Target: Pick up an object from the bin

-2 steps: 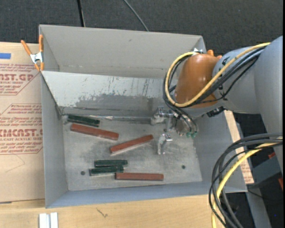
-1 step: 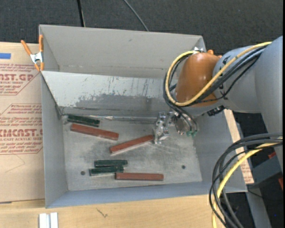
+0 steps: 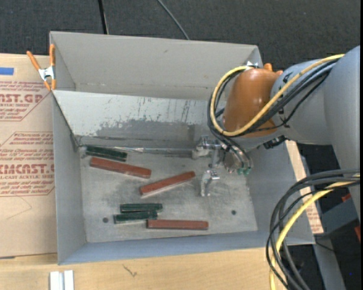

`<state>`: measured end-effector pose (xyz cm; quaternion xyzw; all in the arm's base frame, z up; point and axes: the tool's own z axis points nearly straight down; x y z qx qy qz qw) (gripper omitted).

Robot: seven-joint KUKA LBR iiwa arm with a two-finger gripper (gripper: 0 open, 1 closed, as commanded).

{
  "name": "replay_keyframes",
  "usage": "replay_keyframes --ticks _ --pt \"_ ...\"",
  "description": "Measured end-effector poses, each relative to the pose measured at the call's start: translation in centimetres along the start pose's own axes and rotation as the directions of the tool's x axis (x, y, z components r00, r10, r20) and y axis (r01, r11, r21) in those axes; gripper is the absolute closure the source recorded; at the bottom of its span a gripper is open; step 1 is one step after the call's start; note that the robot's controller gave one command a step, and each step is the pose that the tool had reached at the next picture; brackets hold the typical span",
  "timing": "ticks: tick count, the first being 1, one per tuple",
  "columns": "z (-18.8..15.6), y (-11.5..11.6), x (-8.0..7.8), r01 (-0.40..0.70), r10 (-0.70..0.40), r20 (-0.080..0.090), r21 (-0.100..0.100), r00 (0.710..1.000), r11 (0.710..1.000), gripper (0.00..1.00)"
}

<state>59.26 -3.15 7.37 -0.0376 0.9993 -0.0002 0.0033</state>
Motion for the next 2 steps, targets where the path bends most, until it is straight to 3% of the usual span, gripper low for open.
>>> replay_keyframes --ticks 1,2 --pt "-0.29 -0.04 -0.20 0.000 0.000 0.004 0.001 1.000 1.000 1.00" --pt "0.00 0.00 0.00 0.000 0.000 0.000 0.000 1.000 1.000 0.00"
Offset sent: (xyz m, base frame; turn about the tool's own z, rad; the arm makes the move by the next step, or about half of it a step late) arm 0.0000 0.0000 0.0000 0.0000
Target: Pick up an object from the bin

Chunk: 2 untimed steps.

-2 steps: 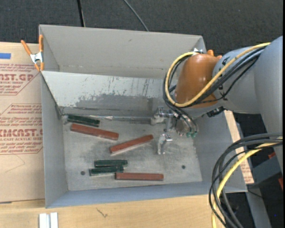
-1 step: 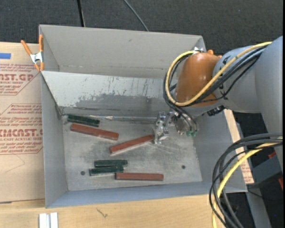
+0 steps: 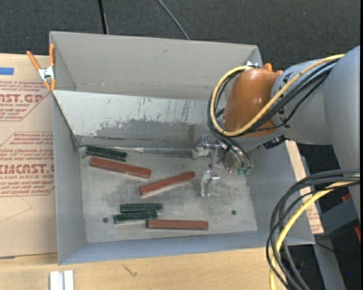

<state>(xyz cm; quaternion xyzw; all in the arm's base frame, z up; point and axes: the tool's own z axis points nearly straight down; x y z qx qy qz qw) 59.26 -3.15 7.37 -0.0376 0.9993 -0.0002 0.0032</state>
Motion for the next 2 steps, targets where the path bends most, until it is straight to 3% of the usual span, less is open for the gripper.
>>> replay_keyframes --ticks 1,2 --pt "0.0 0.0 0.0 0.000 0.000 0.000 0.000 1.000 1.000 0.00" --pt "-0.4 6.0 -0.9 0.063 -0.063 0.008 0.000 0.998 0.998 1.00"
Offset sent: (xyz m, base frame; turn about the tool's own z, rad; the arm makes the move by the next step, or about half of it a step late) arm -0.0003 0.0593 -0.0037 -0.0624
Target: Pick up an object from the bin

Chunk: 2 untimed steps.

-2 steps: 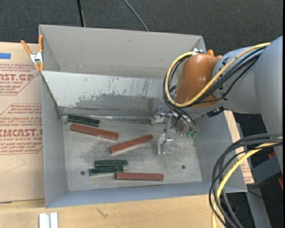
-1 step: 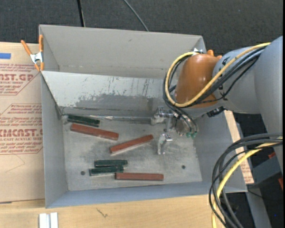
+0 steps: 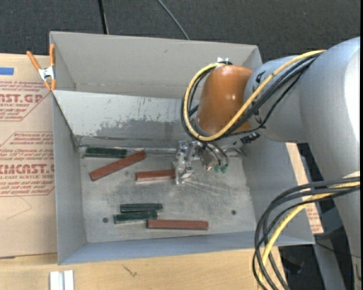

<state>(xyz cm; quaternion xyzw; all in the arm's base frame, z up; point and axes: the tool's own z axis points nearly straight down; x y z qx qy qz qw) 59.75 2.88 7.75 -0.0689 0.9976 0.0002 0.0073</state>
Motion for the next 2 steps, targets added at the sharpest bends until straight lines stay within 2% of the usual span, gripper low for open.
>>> replay_keyframes --ticks 1,2 --pt "0.0 0.0 0.0 0.000 0.000 0.000 0.000 1.000 1.000 1.00" --pt "-5.7 0.7 0.3 -0.009 0.009 -0.017 -0.001 1.000 1.000 1.00"
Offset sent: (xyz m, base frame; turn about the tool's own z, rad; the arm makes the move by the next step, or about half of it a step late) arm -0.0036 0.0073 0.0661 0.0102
